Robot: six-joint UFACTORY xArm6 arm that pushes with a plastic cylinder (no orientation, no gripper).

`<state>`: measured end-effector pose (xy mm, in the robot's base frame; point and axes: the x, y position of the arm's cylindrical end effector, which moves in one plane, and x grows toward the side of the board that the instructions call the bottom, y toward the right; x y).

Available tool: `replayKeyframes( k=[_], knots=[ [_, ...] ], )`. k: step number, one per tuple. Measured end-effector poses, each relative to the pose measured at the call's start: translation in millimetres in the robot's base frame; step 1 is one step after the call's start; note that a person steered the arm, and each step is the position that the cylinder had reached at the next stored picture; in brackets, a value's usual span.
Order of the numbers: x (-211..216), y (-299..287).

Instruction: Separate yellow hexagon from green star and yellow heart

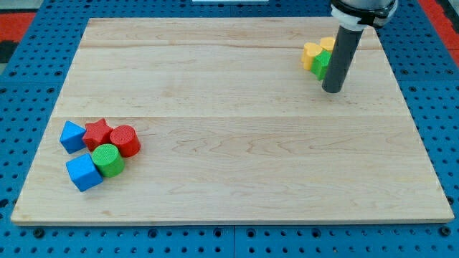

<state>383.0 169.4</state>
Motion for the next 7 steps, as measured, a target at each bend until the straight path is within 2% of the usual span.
replayKeyframes(
  k=[3,7],
  knots=[
    [7.0,12.5],
    [-81.7,54.4]
  ],
)
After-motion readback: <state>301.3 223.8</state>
